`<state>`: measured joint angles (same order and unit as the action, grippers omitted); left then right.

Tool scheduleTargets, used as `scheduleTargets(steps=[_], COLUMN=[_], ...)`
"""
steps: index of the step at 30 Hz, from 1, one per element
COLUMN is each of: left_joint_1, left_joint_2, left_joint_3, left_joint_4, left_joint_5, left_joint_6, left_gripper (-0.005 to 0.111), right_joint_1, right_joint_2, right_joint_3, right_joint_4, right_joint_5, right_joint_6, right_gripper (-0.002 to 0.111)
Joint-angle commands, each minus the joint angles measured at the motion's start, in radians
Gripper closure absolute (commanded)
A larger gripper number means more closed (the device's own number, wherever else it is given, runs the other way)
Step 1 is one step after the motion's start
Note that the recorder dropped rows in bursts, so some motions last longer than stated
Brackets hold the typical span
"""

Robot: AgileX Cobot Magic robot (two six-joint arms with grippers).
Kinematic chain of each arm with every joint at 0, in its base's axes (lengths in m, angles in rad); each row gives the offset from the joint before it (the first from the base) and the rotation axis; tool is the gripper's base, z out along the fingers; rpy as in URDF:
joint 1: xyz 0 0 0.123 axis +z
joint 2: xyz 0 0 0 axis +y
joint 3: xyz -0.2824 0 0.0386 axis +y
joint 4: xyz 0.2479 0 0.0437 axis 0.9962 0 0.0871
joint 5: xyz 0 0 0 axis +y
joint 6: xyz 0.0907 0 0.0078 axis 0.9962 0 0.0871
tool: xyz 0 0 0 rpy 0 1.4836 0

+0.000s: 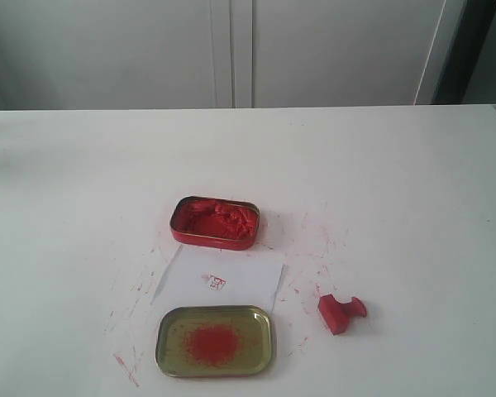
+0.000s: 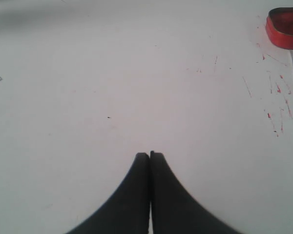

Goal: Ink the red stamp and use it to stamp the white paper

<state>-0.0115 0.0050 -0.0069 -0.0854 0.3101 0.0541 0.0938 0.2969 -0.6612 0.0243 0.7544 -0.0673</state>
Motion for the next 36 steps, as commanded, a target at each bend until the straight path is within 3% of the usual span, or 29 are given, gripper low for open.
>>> scheduleTargets(steps=[1, 8, 12, 36], left_joint_1=[0.003, 0.003, 0.003, 0.003], left_joint_2=[-0.005, -0.005, -0.005, -0.005], left_joint_3=[0.007, 0.007, 0.007, 0.007], left_joint_4=[-0.01, -0.01, -0.01, -0.01], left_joint_5=[-0.004, -0.004, -0.004, -0.004], left_joint_6=[-0.006, -0.006, -0.006, -0.006], left_gripper=[0.107, 0.107, 0.107, 0.107], right_joint_1=[0.004, 0.004, 0.004, 0.004], right_joint_2=[-0.065, -0.15, -0.175, -0.24], right_joint_3=[0.076, 0.207, 0.249, 0.282], right_joint_4=[0.001, 0.001, 0.001, 0.0], right_joint_5=[-0.002, -0.002, -0.09, -0.145], right_joint_6=[0.002, 0.002, 0.002, 0.002], right_gripper=[0.108, 0.108, 0.108, 0.108])
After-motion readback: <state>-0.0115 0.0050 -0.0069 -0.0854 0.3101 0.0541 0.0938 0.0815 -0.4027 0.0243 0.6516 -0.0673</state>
